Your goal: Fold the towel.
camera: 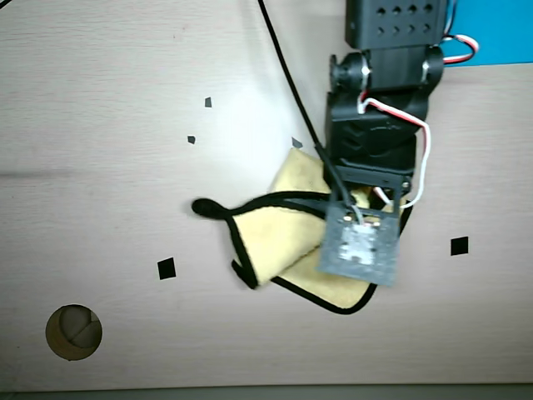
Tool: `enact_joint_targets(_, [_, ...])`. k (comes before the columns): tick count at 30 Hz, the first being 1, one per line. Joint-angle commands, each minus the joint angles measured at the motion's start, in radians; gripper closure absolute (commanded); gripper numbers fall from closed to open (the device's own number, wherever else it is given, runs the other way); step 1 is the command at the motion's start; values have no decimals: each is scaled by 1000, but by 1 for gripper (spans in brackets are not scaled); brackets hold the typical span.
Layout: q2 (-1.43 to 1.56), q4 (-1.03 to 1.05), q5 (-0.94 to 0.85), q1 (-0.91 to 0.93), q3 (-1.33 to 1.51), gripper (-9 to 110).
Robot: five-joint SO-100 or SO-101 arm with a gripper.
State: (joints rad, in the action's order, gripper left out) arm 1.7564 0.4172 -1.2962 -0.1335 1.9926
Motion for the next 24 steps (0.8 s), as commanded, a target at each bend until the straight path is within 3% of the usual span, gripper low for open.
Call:
enact_joint_targets(1, [-8,5,-106,-34,-66,101])
enact_joint_targets(9, [-72,5,-258,-58,-28,101])
enact_joint_targets(17, [-97,-8,-595,-132,9,101])
enact_joint_targets(24, [-166,-9,-574,-137,-64,101])
